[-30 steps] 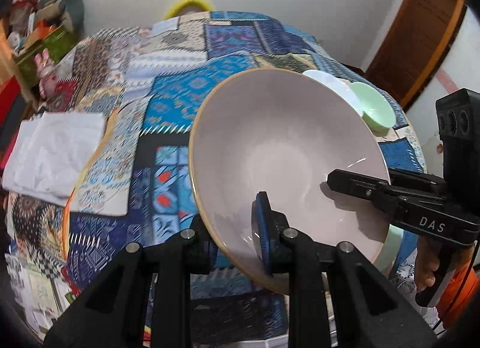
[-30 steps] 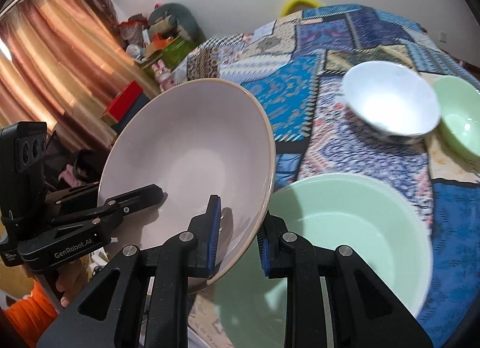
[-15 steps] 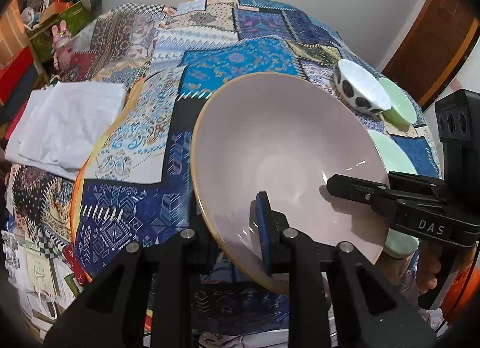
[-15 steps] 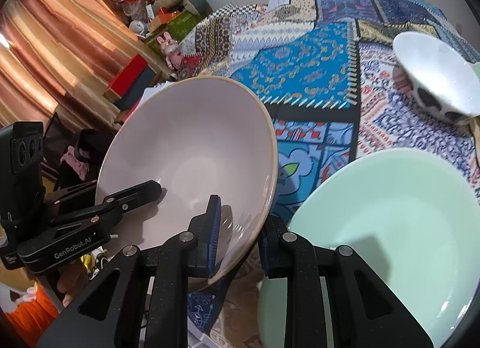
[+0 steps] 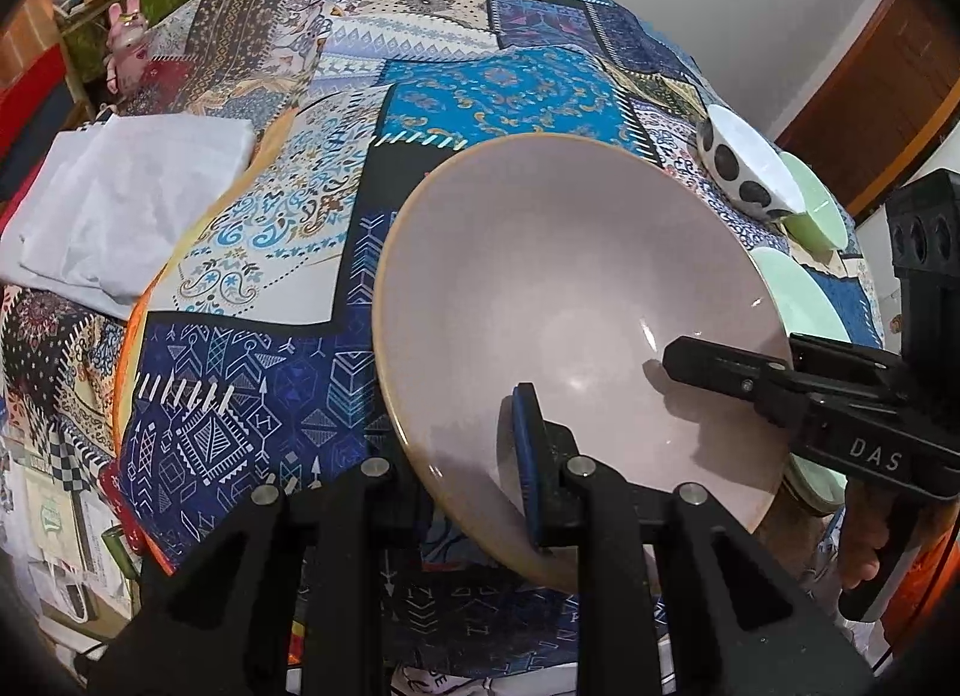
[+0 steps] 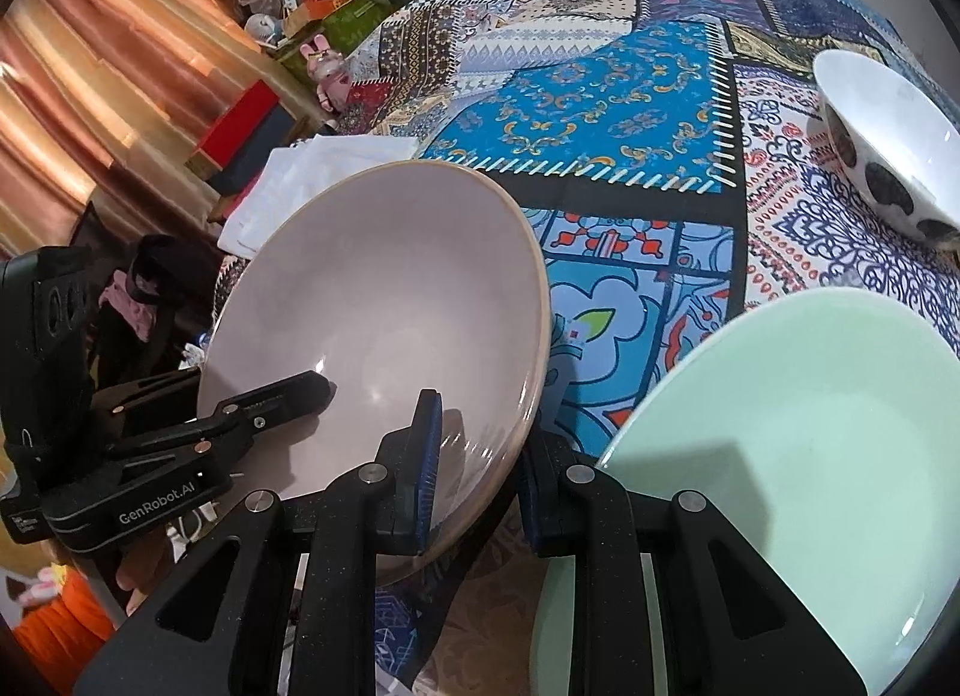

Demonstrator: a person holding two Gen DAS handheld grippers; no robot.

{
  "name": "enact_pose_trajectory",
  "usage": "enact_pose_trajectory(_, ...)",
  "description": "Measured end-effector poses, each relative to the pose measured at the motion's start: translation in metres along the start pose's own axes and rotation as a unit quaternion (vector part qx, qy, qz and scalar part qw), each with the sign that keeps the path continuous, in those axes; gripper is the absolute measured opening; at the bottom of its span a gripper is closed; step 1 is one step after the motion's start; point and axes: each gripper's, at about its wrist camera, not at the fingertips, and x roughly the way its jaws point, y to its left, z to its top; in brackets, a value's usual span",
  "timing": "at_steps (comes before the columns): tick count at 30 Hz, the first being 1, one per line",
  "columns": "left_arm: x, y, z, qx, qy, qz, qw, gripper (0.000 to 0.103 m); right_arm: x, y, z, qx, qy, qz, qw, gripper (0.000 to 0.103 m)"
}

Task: Organize plates and bowls
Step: 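Carry the pink bowl with the right tool and lower it onto the green plate, then move the right tool toward the spotted white bowl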

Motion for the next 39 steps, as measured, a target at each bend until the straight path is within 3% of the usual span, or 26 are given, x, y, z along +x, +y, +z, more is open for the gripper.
enact_pose_trajectory(7,0.009,0.015,-0.002,-0.025,0.014,-0.009,0.9995,0.023,0.013,0.014,0.001,-0.036,0.015,-0.027,0.999,0.023)
enact_pose_trajectory(13,0.009,0.009,-0.005,-0.014,0.005,0.000,0.9999,0.023,0.013,0.015,0.003,-0.055,0.025,-0.047,0.997,0.025)
enact_pose_trajectory(17,0.006,0.003,-0.005,0.002,0.003,0.009,1.0000,0.025,-0.004,0.008,0.010,-0.047,-0.005,-0.051,0.998,0.036)
enact_pose_trajectory(23,-0.011,0.006,0.000,-0.011,-0.004,0.011,0.9999,0.025,-0.037,0.001,0.013,-0.041,-0.051,-0.048,0.997,0.040)
enact_pose_trajectory(29,-0.059,-0.011,0.009,0.014,-0.085,0.052,0.9949,0.054,-0.070,-0.013,0.009,-0.037,-0.089,-0.073,0.993,0.045)
enact_pose_trajectory(35,-0.093,-0.043,0.032,0.041,-0.145,0.057,0.9869,0.071,-0.108,-0.037,0.008,-0.030,-0.127,-0.109,0.985,0.048)
enact_pose_trajectory(37,-0.096,-0.054,0.041,0.043,-0.156,0.057,0.9852,0.090,-0.121,-0.045,0.008,-0.029,-0.140,-0.125,0.982,0.049)
enact_pose_trajectory(39,-0.098,-0.067,0.051,0.044,-0.169,0.055,0.9831,0.094,-0.134,-0.056,0.010,-0.023,-0.153,-0.136,0.978,0.051)
